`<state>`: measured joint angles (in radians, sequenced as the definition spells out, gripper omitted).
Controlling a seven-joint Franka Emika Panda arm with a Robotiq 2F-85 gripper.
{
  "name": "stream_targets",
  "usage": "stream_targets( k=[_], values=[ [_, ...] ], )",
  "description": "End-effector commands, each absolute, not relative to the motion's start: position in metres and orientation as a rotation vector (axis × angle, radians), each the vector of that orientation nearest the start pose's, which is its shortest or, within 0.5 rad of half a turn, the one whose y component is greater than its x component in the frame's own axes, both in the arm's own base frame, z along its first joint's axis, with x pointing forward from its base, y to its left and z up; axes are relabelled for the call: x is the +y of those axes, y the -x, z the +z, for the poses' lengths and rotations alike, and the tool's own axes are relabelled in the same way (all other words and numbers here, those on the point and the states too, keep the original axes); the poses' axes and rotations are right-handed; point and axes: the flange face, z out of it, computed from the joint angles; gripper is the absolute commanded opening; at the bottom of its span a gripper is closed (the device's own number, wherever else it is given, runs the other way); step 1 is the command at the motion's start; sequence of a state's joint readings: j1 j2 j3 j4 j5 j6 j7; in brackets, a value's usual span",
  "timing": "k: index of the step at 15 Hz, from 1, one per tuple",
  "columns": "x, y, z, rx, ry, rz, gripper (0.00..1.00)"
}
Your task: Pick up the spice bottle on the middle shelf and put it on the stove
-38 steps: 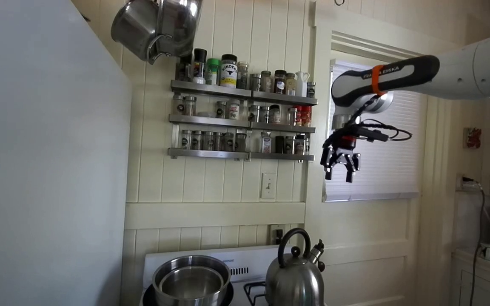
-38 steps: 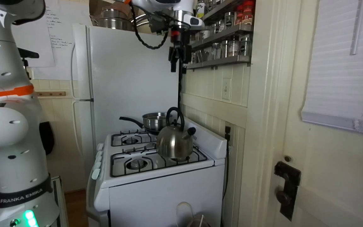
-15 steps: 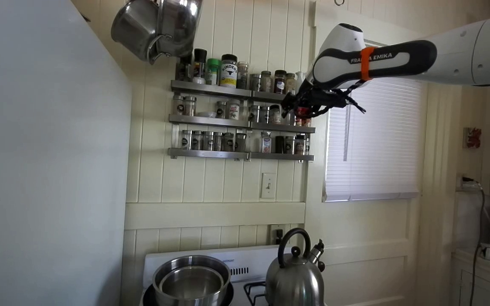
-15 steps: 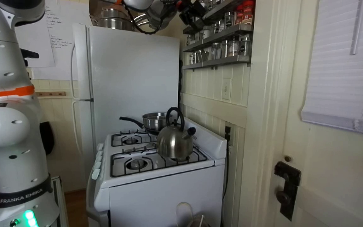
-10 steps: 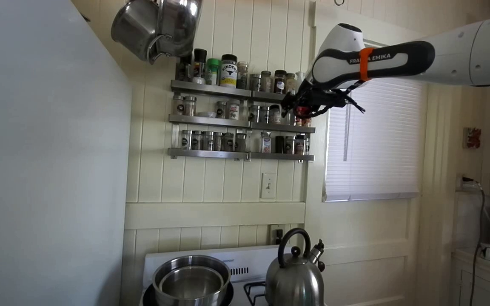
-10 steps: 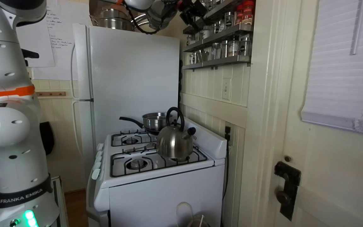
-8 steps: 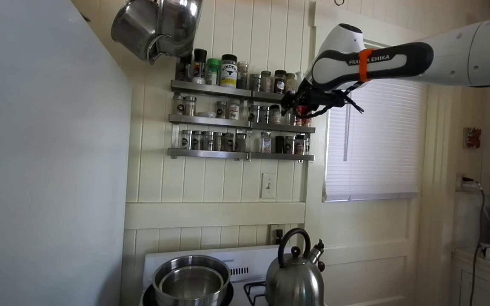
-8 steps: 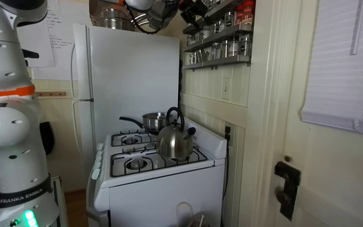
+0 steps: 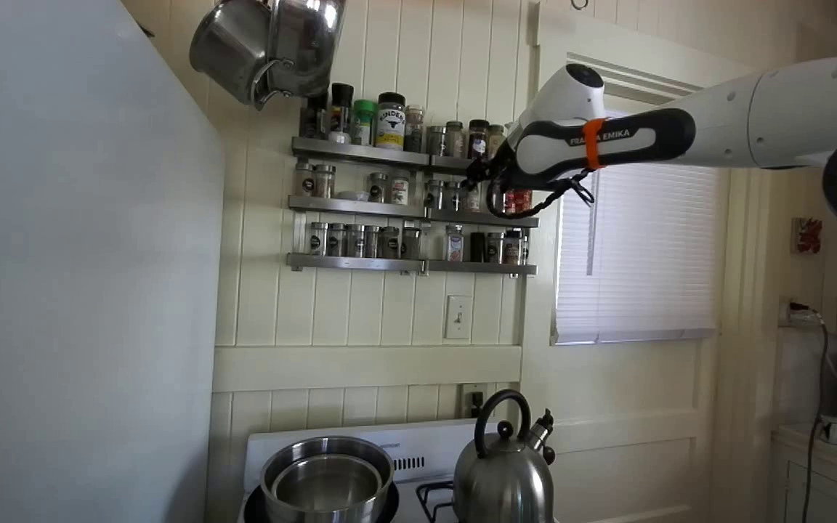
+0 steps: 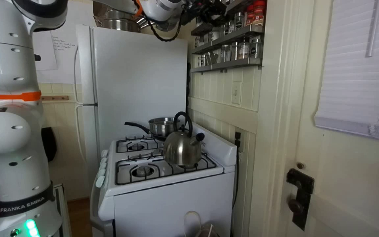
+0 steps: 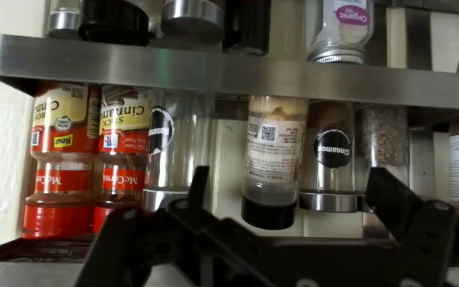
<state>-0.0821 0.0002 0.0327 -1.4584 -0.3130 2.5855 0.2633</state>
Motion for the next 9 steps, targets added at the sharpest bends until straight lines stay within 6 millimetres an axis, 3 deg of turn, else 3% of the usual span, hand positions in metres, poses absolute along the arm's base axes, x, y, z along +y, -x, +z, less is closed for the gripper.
stream_targets(
  k=[1, 9],
  values=[
    [-0.025, -0.608, 0.803, 0.253, 2.725, -1.888, 1.00],
    [-0.022, -0.629, 0.793, 0.329, 2.681, -1.919, 1.00]
  ],
)
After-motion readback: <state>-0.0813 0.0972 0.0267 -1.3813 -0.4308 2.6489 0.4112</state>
